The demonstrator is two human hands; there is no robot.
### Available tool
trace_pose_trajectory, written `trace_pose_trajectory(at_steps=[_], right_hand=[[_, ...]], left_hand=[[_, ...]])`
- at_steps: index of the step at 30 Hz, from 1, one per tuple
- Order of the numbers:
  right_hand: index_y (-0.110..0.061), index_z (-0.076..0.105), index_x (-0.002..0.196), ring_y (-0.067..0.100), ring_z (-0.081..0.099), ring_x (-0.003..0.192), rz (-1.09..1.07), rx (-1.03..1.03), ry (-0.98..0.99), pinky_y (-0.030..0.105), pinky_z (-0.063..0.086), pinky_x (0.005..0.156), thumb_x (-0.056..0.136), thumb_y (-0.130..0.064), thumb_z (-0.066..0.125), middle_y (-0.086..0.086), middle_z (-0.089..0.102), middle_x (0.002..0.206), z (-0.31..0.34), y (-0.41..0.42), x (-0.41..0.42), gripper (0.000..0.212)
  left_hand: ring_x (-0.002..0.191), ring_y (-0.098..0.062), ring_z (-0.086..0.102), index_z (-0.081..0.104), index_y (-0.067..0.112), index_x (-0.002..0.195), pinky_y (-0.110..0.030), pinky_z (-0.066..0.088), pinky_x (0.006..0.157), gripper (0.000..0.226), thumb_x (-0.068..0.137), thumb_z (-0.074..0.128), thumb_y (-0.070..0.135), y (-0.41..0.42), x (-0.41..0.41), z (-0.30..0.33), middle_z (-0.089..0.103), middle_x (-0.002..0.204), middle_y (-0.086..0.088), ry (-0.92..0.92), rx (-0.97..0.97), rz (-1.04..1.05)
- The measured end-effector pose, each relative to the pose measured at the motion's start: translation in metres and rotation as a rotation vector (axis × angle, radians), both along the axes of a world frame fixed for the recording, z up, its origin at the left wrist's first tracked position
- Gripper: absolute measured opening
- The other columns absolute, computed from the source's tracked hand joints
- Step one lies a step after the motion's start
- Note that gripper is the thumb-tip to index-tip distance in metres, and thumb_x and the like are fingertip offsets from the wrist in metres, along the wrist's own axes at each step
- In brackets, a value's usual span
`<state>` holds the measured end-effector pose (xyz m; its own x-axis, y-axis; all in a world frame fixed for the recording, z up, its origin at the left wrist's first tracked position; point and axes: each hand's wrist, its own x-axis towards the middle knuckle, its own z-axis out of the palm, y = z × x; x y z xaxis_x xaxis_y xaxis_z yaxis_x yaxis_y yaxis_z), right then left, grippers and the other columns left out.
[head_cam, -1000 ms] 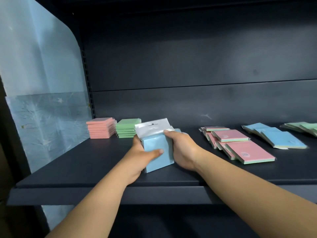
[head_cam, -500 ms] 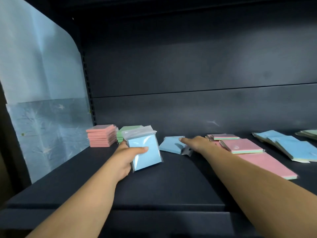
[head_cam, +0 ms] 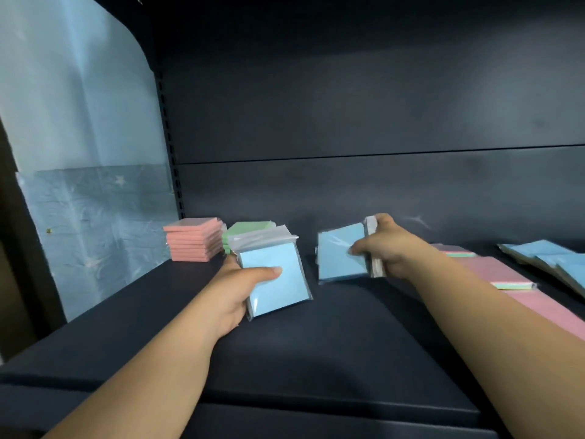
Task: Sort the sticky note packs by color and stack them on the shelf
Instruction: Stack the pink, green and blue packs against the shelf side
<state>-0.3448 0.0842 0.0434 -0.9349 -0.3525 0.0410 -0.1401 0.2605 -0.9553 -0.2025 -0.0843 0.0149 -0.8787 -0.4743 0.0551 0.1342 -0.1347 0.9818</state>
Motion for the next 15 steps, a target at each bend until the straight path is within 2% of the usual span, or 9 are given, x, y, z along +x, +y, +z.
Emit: trace_pose_trajectory(at_steps=[2,4,6,8,10,12,15], right_hand=[[-0.019,0.030,0.128,0.026,0.056,0.089,-0.018,-0.064,0.056,0.043,0.053,0.083,0.079,0.003,0.065,0.009,0.052,0.103,0.010,0.001,0.005,0.064],[-0.020,0.034,0.129,0.023,0.057,0.084,-0.041,-0.113,0.158,0.034,0.054,0.075,0.078,0.002,0.068,0.006,0.053,0.103,0.023,0.007,0.012,0.066],[-0.015,0.054,0.111,0.018,0.061,0.073,0.054,-0.171,0.198,0.022,0.052,0.061,0.076,-0.002,0.072,0.003,0.062,0.091,0.034,0.016,0.020,0.041],[-0.009,0.063,0.086,0.013,0.066,0.061,0.242,-0.187,0.157,0.020,0.052,0.058,0.076,0.000,0.071,0.002,0.070,0.075,0.038,0.023,0.026,0.016],[-0.009,0.064,0.075,0.010,0.066,0.054,0.402,-0.124,0.122,0.019,0.053,0.057,0.076,0.003,0.069,0.000,0.070,0.063,0.035,0.022,0.031,0.013],[-0.010,0.065,0.071,0.010,0.066,0.055,0.496,-0.001,0.117,0.020,0.054,0.060,0.076,0.003,0.070,-0.001,0.070,0.063,0.028,0.014,0.035,0.015],[-0.014,0.063,0.074,0.010,0.065,0.058,0.510,0.042,0.127,0.019,0.051,0.059,0.075,0.000,0.073,-0.003,0.069,0.066,0.021,0.002,0.039,0.017]], left_hand=[[0.102,-0.026,0.063,0.046,0.012,0.129,-0.033,0.052,0.077,0.055,0.080,0.062,-0.008,0.000,0.000,-0.001,0.064,0.118,-0.011,-0.006,0.002,-0.007],[0.103,-0.025,0.063,0.045,0.012,0.130,-0.034,0.052,0.078,0.057,0.080,0.063,-0.007,-0.001,0.001,-0.002,0.064,0.119,-0.010,-0.003,0.004,-0.005],[0.101,-0.024,0.063,0.046,0.011,0.129,-0.033,0.052,0.077,0.054,0.081,0.063,-0.006,0.000,0.001,-0.002,0.064,0.118,-0.010,0.008,0.009,-0.005],[0.094,-0.021,0.065,0.051,0.009,0.126,-0.031,0.055,0.074,0.045,0.084,0.060,-0.004,0.002,0.002,0.000,0.066,0.110,-0.009,0.024,0.018,-0.012],[0.085,-0.020,0.066,0.057,0.009,0.118,-0.032,0.057,0.069,0.033,0.087,0.056,-0.001,0.005,0.005,0.003,0.068,0.101,-0.007,0.046,0.066,-0.028],[0.076,-0.019,0.069,0.062,0.013,0.108,-0.036,0.058,0.064,0.023,0.088,0.055,0.002,0.006,0.008,0.005,0.070,0.095,-0.006,0.057,0.119,-0.063],[0.074,-0.020,0.071,0.064,0.016,0.101,-0.041,0.058,0.066,0.018,0.090,0.053,0.007,0.009,0.013,0.007,0.073,0.093,-0.007,0.032,0.104,-0.160]])
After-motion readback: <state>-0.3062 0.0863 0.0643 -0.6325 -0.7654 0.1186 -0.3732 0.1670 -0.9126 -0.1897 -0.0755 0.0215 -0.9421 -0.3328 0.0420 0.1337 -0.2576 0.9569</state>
